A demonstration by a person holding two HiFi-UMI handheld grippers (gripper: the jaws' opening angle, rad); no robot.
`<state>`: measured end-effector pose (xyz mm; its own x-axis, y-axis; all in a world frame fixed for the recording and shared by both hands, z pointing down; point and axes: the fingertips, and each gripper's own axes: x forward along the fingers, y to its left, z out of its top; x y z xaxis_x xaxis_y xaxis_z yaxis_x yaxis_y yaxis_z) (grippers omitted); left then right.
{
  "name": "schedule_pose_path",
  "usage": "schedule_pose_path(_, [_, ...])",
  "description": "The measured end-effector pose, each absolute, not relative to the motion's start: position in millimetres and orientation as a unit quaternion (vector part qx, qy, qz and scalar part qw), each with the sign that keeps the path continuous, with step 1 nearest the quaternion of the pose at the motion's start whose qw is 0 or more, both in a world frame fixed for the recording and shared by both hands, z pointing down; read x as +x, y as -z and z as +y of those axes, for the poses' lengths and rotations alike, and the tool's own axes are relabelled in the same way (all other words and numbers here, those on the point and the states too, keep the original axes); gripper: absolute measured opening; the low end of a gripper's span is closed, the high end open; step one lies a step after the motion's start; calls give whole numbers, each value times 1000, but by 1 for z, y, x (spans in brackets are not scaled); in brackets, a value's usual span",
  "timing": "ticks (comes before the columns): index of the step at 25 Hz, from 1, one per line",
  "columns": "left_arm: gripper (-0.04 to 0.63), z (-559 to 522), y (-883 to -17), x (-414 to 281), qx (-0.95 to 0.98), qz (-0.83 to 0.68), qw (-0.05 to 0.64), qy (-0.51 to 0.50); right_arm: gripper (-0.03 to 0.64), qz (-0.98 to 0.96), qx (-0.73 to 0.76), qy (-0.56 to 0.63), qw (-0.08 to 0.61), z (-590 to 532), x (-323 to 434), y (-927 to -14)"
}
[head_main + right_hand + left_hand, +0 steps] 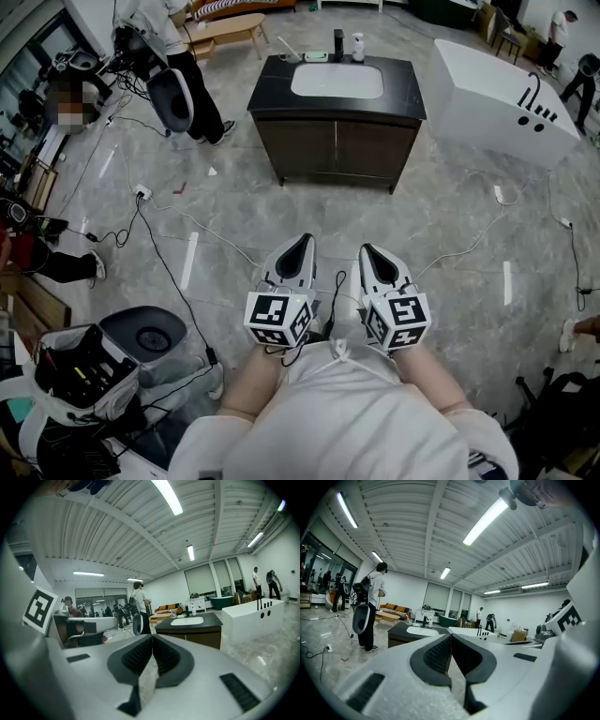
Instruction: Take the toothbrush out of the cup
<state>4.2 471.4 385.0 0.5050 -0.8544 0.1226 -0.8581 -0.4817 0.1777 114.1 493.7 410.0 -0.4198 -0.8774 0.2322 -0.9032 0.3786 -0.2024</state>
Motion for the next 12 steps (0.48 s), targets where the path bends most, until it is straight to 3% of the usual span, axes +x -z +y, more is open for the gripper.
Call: schedule_pose_path(12, [20,454,-409,11,865,-490,102,-18,28,-812,553,-177,59,480,130,-449])
